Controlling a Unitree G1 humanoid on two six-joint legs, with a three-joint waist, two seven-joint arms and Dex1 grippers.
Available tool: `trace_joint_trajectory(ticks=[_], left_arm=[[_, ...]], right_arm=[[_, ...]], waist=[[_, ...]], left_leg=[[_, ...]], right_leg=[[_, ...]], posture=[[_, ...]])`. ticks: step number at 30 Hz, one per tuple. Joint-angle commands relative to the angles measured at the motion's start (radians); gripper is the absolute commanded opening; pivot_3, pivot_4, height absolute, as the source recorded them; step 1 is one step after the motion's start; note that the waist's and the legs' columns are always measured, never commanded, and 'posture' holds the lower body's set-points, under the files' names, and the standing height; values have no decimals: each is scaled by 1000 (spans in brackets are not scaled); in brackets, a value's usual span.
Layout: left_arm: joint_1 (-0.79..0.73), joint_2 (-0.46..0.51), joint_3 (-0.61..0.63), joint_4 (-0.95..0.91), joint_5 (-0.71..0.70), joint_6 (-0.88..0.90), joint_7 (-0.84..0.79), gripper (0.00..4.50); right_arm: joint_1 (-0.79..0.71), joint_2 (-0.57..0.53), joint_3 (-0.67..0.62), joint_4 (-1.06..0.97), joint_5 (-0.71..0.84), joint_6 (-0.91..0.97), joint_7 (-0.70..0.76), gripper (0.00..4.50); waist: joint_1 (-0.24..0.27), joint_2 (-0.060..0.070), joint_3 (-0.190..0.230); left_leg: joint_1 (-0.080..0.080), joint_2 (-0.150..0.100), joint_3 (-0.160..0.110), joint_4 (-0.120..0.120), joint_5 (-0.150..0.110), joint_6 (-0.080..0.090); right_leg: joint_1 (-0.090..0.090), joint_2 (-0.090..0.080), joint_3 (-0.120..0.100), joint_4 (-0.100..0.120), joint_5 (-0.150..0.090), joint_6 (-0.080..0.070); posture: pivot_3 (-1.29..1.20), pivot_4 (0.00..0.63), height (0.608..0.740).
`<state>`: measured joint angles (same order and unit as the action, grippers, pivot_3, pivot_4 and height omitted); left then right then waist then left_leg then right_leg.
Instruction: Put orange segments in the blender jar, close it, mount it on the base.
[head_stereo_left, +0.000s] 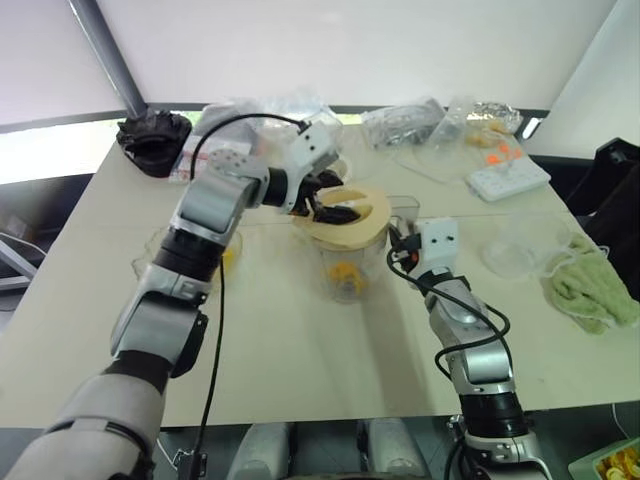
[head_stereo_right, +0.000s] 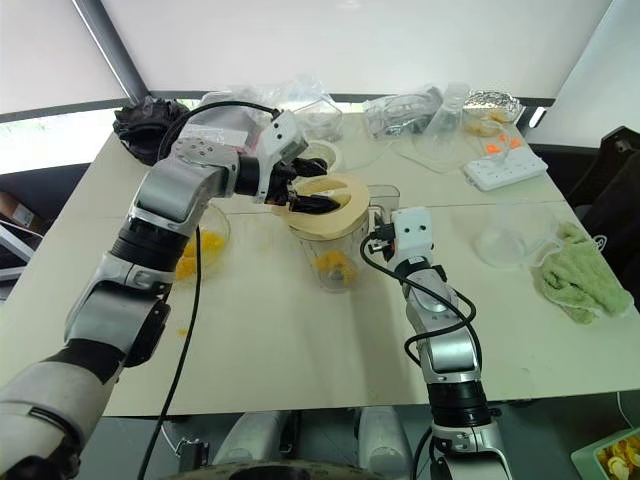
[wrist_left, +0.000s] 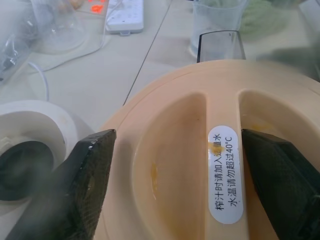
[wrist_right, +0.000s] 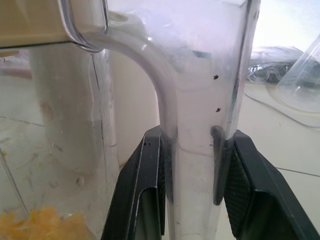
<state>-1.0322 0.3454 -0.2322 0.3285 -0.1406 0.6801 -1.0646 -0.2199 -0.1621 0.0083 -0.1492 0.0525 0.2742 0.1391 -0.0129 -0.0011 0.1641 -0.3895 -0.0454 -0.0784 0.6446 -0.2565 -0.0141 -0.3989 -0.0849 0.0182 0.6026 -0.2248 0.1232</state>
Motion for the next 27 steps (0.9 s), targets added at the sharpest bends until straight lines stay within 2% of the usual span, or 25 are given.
trace_joint_trajectory(ticks=[1,5,8,10,15,19,23,27], left_arm=[[26,-21,57,-1,-34,60,72,4160],[-20,-103,273,-13,-180,101,201,4160],[-48,-138,404,-33,-296,163,271,4160],[-62,-147,479,-50,-360,203,326,4160],[-38,-104,579,-149,-465,273,418,4160],[103,2,578,-308,-507,311,397,4160],[400,143,563,-544,-554,337,329,4160],[653,200,535,-714,-565,303,305,4160]], right_arm=[[-30,-4,-17,-94,7,-81,8,905],[-19,-4,-17,-90,9,-85,11,905],[-15,-3,-19,-91,10,-85,16,905],[-15,-4,-21,-90,11,-85,20,905],[-15,-11,-38,-98,24,-75,32,905],[-25,-6,-79,-124,65,-50,28,905],[-72,-23,-147,-174,116,21,11,905],[-156,-66,-229,-219,178,127,-1,905]], waist=[[1,0,2],[2,-2,13],[-7,-3,17],[-7,-3,19],[-7,-3,22],[-10,-3,23],[-13,-2,24],[0,-3,26]], left_leg=[[-1,0,0,0,0,0],[-5,0,0,2,0,0],[-14,0,1,3,2,-2],[-21,0,2,2,5,-7],[-20,1,2,1,6,-9],[-19,1,3,1,6,-10],[-18,4,3,1,7,-11],[-19,4,3,1,7,-12]], right_leg=[[-1,0,0,1,0,0],[-7,0,1,4,0,0],[-19,1,2,12,1,0],[-30,1,3,17,1,-1],[-30,4,3,17,2,-3],[-30,4,4,17,3,-5],[-30,4,5,19,3,-6],[-30,4,5,19,4,-7]], posture=[[0,150,740],[0,150,740],[0,150,740],[0,150,740],[0,150,740],[0,150,740],[0,150,740],[0,150,740]])
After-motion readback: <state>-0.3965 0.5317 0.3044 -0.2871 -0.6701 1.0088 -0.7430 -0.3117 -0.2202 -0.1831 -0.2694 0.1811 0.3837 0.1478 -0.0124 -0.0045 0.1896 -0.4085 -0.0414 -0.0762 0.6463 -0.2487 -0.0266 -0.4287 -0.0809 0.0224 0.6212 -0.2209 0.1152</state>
